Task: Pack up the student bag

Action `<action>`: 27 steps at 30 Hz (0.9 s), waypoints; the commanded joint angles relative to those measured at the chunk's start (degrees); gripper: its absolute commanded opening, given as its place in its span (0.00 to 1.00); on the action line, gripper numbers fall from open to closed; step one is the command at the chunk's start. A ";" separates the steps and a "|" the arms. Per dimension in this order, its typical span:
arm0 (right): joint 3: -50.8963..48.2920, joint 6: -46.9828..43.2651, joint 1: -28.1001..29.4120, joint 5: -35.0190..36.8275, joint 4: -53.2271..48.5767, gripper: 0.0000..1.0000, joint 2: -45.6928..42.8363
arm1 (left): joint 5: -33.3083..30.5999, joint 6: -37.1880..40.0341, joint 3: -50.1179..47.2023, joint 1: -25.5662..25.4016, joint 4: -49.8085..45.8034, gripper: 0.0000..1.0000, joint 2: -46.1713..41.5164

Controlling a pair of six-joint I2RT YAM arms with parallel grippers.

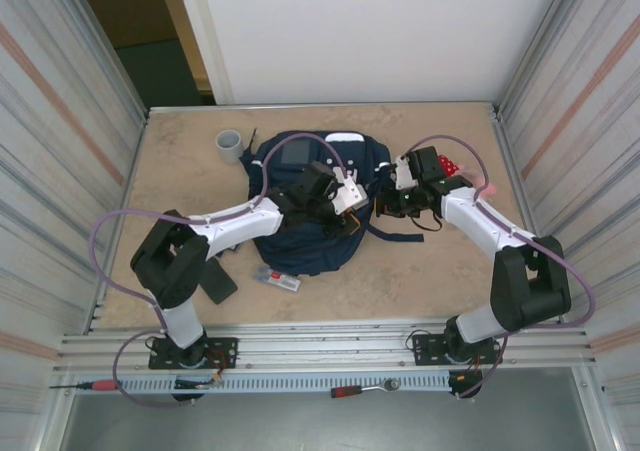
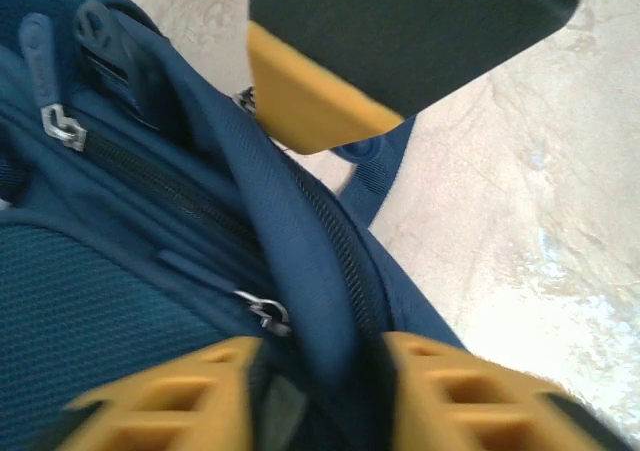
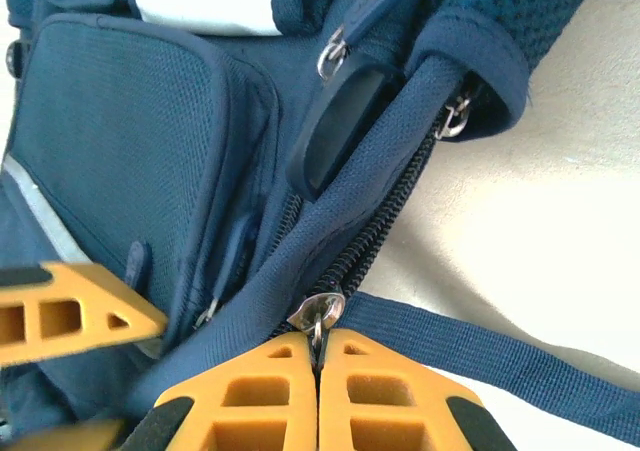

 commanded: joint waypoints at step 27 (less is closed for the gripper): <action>-3.96 1.00 -10.81 -0.94 -6.45 0.52 -7.60 | 3.50 20.17 -9.49 4.21 -6.47 0.79 -15.59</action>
